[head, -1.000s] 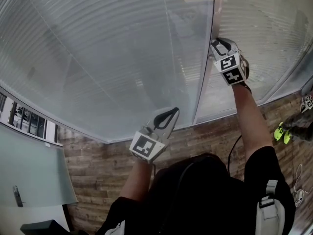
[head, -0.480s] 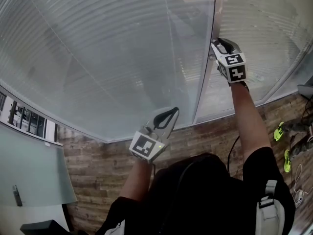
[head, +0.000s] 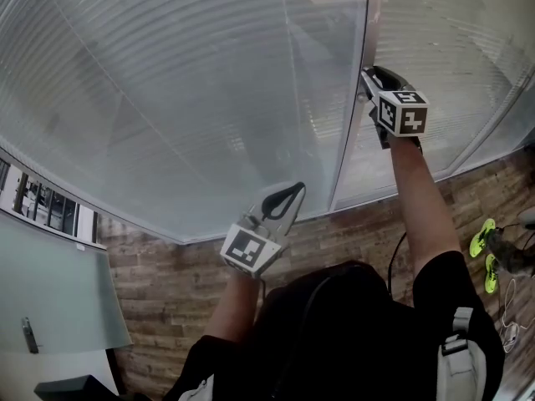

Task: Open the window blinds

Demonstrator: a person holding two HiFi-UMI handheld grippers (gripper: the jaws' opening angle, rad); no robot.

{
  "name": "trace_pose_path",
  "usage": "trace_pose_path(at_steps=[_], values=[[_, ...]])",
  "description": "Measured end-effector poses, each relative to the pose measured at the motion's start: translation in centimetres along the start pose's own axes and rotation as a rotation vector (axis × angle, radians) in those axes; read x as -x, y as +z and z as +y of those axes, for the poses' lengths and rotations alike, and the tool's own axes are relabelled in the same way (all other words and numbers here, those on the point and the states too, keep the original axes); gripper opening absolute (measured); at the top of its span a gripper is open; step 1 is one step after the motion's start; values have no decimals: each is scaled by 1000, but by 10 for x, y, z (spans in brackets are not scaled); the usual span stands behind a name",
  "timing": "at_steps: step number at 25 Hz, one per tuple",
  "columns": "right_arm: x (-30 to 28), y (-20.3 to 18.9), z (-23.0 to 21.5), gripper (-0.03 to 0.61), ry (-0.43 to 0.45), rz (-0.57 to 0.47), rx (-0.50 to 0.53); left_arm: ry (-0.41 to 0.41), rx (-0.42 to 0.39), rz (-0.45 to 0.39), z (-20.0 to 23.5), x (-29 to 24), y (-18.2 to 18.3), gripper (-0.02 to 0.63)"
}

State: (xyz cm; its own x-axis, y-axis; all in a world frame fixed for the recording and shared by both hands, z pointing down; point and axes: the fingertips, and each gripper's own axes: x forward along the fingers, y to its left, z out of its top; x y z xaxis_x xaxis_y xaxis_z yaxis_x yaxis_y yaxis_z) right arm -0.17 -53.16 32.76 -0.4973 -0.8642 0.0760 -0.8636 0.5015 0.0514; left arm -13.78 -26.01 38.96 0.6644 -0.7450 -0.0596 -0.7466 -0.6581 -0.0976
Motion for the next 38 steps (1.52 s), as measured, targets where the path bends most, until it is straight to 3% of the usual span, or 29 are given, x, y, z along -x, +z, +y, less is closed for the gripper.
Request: trace_pose_path(at_steps=[5, 20, 32, 38], values=[[1, 1, -1, 126, -8, -25, -118, -9, -7, 18, -2, -1, 2, 5], [2, 2, -1, 127, -17, -35, -120, 3, -28, 0, -1, 2, 1, 5], [12, -4, 1, 232, 27, -17, -8, -15, -25, -3, -5, -3, -6, 5], [17, -4, 8, 252, 27, 0, 165, -24, -8, -24, -5, -8, -6, 5]])
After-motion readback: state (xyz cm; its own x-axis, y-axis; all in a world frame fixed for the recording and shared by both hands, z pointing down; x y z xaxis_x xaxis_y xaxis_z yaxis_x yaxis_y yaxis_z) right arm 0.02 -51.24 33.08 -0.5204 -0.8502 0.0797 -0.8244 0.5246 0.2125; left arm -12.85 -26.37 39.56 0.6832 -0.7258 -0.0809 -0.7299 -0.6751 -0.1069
